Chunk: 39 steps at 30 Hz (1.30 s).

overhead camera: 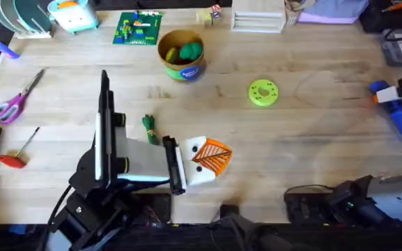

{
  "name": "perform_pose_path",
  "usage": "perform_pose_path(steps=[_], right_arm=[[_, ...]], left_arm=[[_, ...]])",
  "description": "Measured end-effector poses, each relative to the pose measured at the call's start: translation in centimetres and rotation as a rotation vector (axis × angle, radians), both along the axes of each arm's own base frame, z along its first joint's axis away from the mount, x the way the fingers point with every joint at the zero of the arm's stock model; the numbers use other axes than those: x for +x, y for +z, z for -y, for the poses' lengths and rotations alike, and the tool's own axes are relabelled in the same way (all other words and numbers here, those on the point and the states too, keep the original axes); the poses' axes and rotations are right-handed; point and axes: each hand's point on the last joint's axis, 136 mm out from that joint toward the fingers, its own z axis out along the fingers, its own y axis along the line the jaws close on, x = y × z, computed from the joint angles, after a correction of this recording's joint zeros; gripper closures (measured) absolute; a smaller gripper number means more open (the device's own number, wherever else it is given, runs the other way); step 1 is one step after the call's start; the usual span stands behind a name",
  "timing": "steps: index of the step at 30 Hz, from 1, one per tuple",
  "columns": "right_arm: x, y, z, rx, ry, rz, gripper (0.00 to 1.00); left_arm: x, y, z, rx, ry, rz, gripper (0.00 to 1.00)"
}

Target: Pick up the gripper from the table and insert it into the empty holder that is missing its gripper. Then pick up a screw, insert it into the mounting hole, and use the screwdriver to tighten it. Finally, clean up the table by picking up the vegetable and placing it into the bucket.

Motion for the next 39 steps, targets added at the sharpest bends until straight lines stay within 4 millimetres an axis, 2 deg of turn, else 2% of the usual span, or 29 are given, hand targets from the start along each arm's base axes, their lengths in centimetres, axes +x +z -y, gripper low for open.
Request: perform_pose_path(steps=[7,12,25,31,39], right_arm=[[-0.1,0.3,0.2,-0.013,-0.006,-0.002,0.739],[-0.2,1.6,0.3,-0.033,-0.032,0.019,0.749],[-0.1,8.0,0.2,-0.096,-0.158,0.16,0.775],[0.9,10.7,-1.6,-0.118,-0.146,0.224,0.787],[3.1,13.8,-5.7,-0.104,-0.128,0.322,0.8]], left_arm=[[0.0,0.0,0.0,0.0,0.002,0.001,0.983],[0.0,0.0,0.0,0.0,0.002,0.001,0.983],[0.0,0.0,0.0,0.0,0.002,0.0,0.984],[0.0,0.0,0.0,0.0,0.002,0.0,0.984],[0.0,0.0,0.0,0.0,0.002,0.001,0.984]])
